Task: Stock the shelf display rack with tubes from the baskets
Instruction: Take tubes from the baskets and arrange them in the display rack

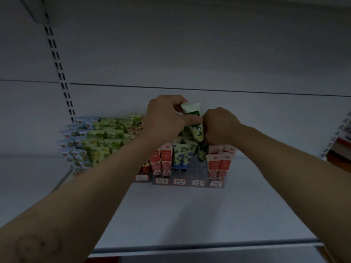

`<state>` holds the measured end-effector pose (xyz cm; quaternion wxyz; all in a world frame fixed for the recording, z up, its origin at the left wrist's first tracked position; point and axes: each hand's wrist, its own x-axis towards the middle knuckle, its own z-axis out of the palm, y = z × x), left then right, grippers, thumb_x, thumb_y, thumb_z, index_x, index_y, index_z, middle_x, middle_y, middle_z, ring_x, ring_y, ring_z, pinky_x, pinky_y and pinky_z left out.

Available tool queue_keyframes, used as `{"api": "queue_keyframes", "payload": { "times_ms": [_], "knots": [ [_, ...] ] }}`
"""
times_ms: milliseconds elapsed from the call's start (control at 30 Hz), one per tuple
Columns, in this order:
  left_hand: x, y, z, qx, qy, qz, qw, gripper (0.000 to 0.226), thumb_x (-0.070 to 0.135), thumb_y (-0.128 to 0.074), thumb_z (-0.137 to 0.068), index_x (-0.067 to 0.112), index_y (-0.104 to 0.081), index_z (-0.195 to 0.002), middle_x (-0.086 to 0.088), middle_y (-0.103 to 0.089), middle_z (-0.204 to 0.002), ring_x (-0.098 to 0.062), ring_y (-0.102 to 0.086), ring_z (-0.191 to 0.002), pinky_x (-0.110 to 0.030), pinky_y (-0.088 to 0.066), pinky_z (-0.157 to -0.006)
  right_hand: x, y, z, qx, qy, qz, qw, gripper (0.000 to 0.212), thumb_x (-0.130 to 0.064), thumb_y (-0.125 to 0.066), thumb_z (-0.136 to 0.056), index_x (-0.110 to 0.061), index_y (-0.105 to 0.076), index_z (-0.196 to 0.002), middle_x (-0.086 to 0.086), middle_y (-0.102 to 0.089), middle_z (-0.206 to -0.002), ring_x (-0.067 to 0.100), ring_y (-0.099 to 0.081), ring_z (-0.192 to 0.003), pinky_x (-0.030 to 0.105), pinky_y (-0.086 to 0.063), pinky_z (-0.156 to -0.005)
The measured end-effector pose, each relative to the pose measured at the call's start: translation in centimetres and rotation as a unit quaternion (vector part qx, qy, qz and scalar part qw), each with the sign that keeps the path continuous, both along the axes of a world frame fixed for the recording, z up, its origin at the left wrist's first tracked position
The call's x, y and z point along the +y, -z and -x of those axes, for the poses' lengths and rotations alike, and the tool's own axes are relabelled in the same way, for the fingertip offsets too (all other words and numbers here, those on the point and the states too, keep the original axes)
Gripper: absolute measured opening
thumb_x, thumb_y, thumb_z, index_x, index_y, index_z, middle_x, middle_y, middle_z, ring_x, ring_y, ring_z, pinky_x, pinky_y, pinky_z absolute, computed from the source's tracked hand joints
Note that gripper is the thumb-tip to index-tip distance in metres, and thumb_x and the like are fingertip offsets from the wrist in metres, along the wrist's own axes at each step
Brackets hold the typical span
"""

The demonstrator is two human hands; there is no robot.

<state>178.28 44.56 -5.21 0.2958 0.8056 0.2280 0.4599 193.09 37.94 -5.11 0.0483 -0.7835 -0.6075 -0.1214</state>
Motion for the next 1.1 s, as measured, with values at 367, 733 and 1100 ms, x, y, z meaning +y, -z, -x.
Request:
{"api": "queue_keyframes", "payload": {
  "times_ms": [367,733,1100],
  "knots": [
    [1.5,-0.2,0.3,-0.028,-0.006,0.029,0.999,0.024,0.023,-0.085,-0.067,0.01,-0.068,-0.077,-0.01,-0.069,-0.079,-0.015,-0.06,-0.07,-0.02,-0.048,-0.059,-0.2,1.0,-0.4,-0.026,-0.026,-0.021,0.999,0.04,-0.027,-0.071,-0.077,-0.03,-0.038,-0.056,-0.006,-0.053,-0.074,0.02,-0.056,-0.08,0.026,-0.027,-0.071],
    [3.5,-1.2,-1.5,0.031,-0.006,0.018,0.999,0.025,0.029,-0.086,-0.065,0.015,-0.068,-0.073,0.001,-0.065,-0.068,-0.005,-0.054,-0.056,-0.016,-0.044,-0.052,-0.8,2.3,-1.8,0.059,-0.045,-0.081,0.994,0.046,-0.017,-0.072,-0.075,-0.028,-0.033,-0.054,-0.002,-0.044,-0.076,0.017,-0.044,-0.08,0.026,-0.027,-0.057],
    [2.0,-2.9,-3.9,0.248,0.047,-0.142,0.957,0.026,0.029,-0.086,-0.065,0.013,-0.072,-0.08,0.001,-0.067,-0.075,-0.012,-0.06,-0.067,-0.024,-0.047,-0.059,-1.5,2.7,-2.5,0.06,-0.031,-0.096,0.993,0.043,-0.03,-0.07,-0.077,-0.024,-0.035,-0.054,-0.009,-0.034,-0.068,0.016,-0.038,-0.08,0.027,-0.023,-0.068]
  ]
}}
